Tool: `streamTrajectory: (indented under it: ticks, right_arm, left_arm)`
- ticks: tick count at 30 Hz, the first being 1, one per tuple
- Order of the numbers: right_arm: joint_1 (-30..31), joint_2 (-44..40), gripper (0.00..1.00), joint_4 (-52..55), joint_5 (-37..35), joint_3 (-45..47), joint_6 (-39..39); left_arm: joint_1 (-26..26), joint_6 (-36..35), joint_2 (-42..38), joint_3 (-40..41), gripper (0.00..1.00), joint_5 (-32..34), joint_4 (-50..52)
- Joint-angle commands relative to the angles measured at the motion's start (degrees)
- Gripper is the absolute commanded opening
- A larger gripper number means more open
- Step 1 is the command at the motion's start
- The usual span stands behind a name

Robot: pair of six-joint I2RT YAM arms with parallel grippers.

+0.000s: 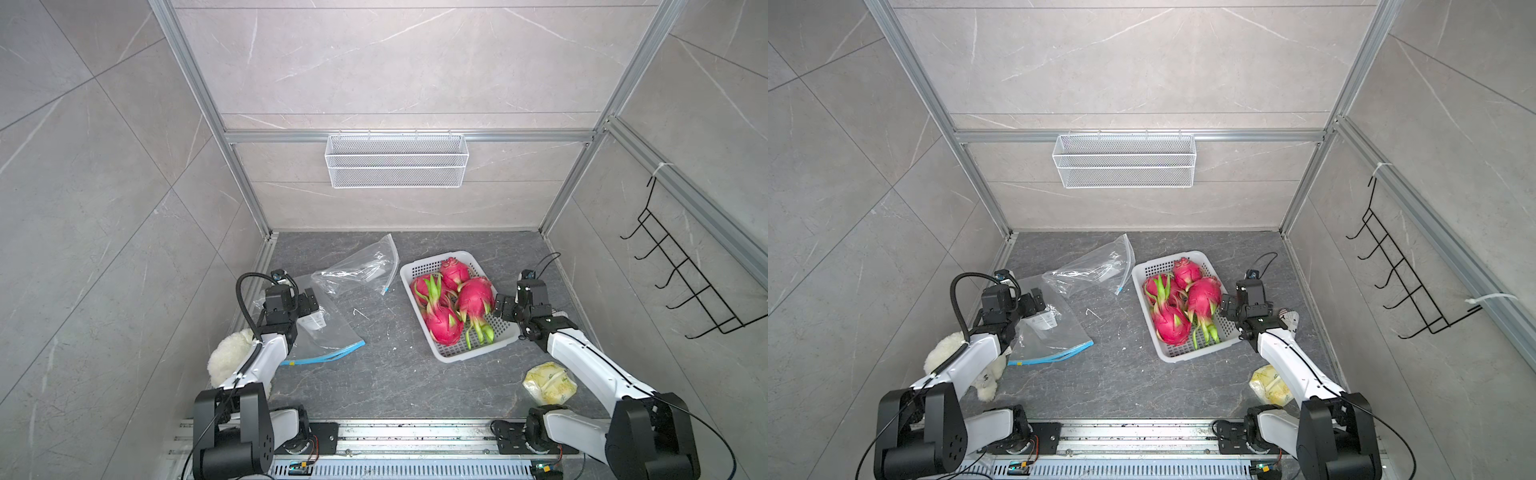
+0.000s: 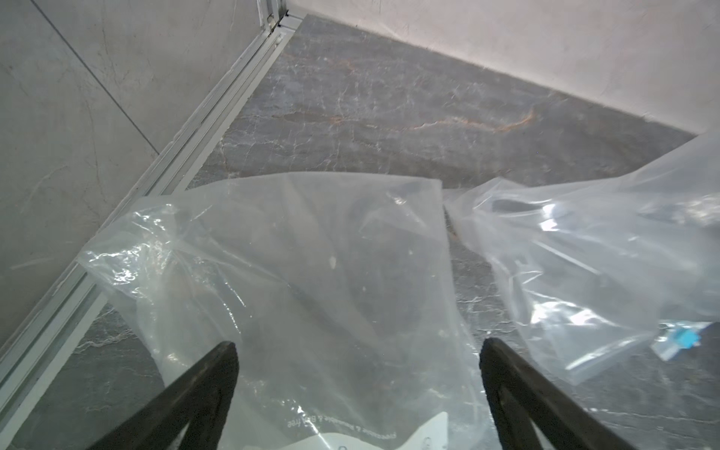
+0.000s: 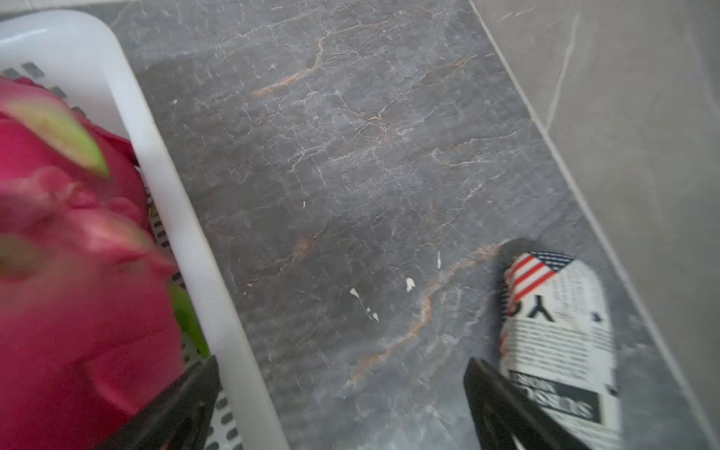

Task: Open the zip-top bag and take out the dragon fruit
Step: Place the zipper food storage bag at the center of the board, then reset both arms

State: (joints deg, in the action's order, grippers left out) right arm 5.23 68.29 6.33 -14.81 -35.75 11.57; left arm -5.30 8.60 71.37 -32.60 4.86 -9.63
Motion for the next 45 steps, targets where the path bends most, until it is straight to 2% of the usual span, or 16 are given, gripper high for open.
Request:
streamTrajectory:
  ticks: [1, 5, 6, 8, 11, 13, 15, 18, 21, 23, 24, 26, 28, 29, 45]
  right_arm:
    - [-4.51, 1.86, 1.00, -16.94, -0.50, 6.24, -0.66]
    - [-5.23, 4.18, 1.00, -34.37, 0.71, 13.79, -3.79]
    - [-5.23, 4.01, 1.00, -34.23, 2.48, 13.78, -4.99]
    - [-5.22, 5.68, 0.99, -46.05, 5.70, 17.15, -7.38]
    - [-4.99, 6.42, 1.00, -46.73, 10.61, 16.72, -8.44]
    - [-4.98, 7.38, 1.00, -53.71, 14.97, 18.99, -8.51]
    - [-4.66, 12.38, 0.99, -67.09, 20.10, 23.01, -10.01]
    - [-4.51, 24.01, 1.00, -88.10, 21.76, 27.21, -9.98]
    - [-4.53, 19.33, 0.99, -76.97, 22.39, 25.03, -11.21]
    - [-4.35, 21.29, 1.00, -76.99, 22.81, 22.90, -10.94]
    - [-4.30, 19.89, 1.00, -72.83, 21.34, 21.91, -10.68]
    - [-4.27, 20.02, 1.00, -68.38, 22.38, 19.65, -11.08]
    - [-4.24, 19.52, 1.00, -62.78, 21.36, 17.38, -10.49]
    - [-4.24, 19.51, 1.00, -61.33, 21.12, 16.64, -10.68]
    - [-3.82, 19.69, 0.99, -61.88, 20.56, 16.68, -10.73]
  left_arm:
    - [-0.31, -4.65, 1.52, 1.98, 1.00, 2.34, -10.75]
    - [-0.25, -4.92, 4.01, 4.62, 1.00, 1.35, -15.40]
    - [-0.17, -5.03, 4.87, 4.79, 1.00, 0.93, -15.93]
    - [0.25, -5.00, 6.59, 5.53, 1.00, 0.14, -18.37]
    - [2.11, -6.65, 7.66, 6.02, 1.00, 0.07, -20.66]
    - [3.65, -8.78, 8.15, 6.00, 1.00, 0.37, -21.87]
    - [4.57, -9.77, 9.24, 7.67, 1.00, 0.82, -26.44]
    - [4.95, -9.72, 12.36, 10.81, 1.00, 1.99, -35.40]
    - [4.87, -9.42, 12.56, 11.53, 1.00, 2.39, -36.54]
    - [4.90, -9.22, 13.69, 12.46, 1.00, 2.41, -38.65]
    - [4.94, -9.74, 15.67, 13.88, 1.00, 2.84, -44.99]
    - [5.00, -9.58, 14.00, 13.08, 1.00, 1.74, -39.86]
    - [4.82, -9.68, 15.28, 13.16, 1.00, 1.80, -42.39]
    - [4.56, -9.34, 14.46, 12.76, 1.00, 1.62, -39.86]
    - [4.49, -9.01, 14.59, 12.63, 1.00, 2.25, -40.12]
